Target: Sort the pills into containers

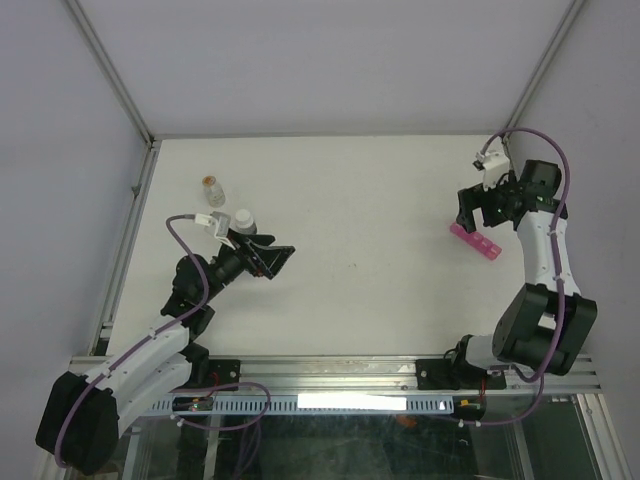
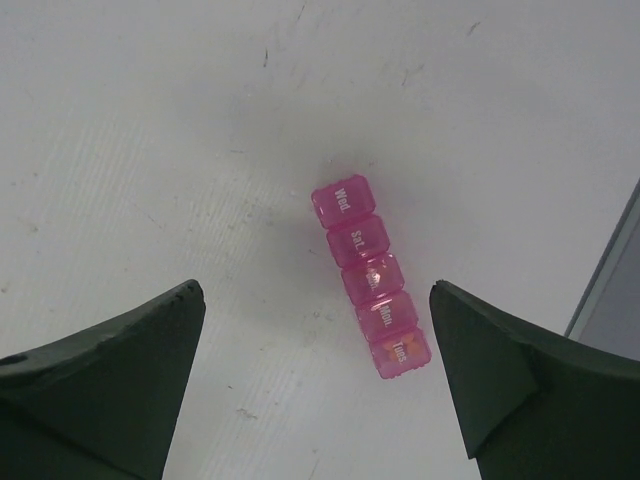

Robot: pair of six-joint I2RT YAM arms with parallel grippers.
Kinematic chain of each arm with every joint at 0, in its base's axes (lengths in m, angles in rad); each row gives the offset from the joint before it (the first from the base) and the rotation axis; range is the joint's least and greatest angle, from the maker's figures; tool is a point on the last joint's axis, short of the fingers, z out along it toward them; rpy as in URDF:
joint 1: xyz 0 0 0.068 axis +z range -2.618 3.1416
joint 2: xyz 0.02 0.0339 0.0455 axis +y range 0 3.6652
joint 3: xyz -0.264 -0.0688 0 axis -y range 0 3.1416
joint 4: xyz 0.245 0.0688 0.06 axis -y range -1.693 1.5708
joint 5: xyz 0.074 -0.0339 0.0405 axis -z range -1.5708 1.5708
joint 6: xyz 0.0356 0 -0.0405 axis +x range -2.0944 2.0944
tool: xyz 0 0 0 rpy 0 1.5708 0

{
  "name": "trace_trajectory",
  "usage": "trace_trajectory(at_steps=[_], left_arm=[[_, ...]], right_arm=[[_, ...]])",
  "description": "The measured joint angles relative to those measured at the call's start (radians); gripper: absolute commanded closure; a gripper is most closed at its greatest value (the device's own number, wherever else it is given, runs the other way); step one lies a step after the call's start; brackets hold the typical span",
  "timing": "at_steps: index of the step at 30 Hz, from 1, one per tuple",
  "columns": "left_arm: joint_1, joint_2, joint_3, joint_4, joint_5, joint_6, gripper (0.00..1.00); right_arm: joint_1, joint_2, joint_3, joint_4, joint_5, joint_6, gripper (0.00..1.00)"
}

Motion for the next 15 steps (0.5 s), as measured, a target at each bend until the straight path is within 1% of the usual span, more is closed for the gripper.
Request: trace_trajectory(at_steps=[4,6,10,15], left_arm=[[0.000,0.000,-0.031,0.025,-0.003,0.008,0.01],[0.000,-0.001,-0.035,0.039,-0.003,0.016,0.01],[0.000,-0.031,-0.048,0.048,-0.003,0.031,0.01],[0.000,-0.087,-0.064,0.048,-0.003,0.036,0.01]], right_arm=[[-0.016,0.114,0.003,-0.009,-0.014,-0.075,0.08],[-0.019,0.182,0.008,-0.013,-0.014,-0.103,0.11],[-0.021,0.323,0.037,-0.023,-0.007,-0.153,0.15],[-0.036,0.399,0.078,-0.023,0.011,-0.204,0.18]])
